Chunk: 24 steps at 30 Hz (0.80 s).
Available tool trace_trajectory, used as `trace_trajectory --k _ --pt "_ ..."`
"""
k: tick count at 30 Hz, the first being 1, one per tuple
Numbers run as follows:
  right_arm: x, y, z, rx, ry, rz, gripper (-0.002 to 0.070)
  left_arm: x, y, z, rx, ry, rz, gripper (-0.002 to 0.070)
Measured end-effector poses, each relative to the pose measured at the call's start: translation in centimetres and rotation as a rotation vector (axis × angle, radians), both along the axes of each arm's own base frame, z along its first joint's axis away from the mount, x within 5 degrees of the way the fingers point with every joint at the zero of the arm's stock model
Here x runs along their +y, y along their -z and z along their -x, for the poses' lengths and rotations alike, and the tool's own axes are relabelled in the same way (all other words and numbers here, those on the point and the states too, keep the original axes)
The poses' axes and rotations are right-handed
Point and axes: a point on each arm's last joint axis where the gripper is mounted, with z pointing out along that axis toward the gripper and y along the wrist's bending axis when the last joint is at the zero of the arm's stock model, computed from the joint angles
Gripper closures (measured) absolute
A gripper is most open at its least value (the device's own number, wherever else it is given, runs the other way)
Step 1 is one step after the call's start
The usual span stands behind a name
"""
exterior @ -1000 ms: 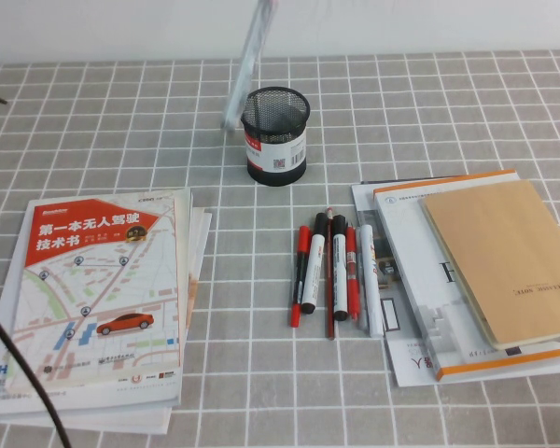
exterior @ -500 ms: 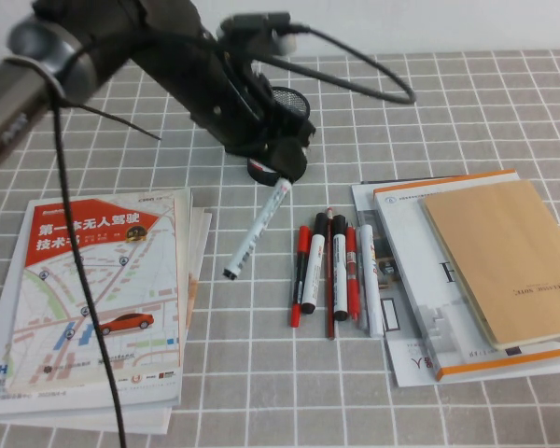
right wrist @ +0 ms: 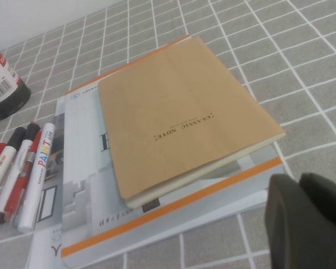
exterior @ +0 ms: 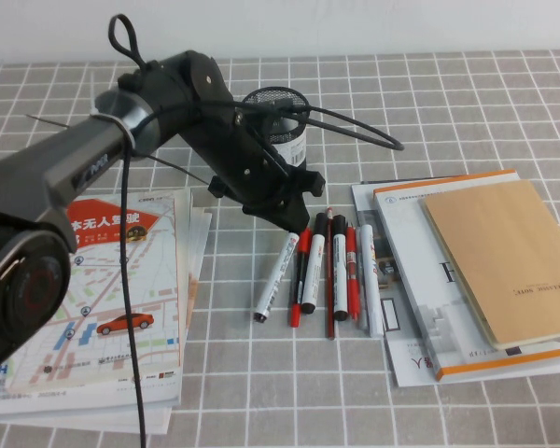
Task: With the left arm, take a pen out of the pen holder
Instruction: 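Take a marker out of the pen holder and lay it on the table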
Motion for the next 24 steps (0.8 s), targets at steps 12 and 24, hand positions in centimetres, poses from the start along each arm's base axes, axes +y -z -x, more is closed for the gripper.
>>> trace_trajectory --k 12,24 --pt "0.0 0.0 0.0 0.0 0.0 0.0 0.0689 -0.05 0.19 -0.7 0.0 -0.167 0.002 0.058" --pt "0.0 0.0 0.0 0.0 0.0 0.0 0.0689 0.21 0.34 -0.82 0.027 -0.265 -0.026 0.058"
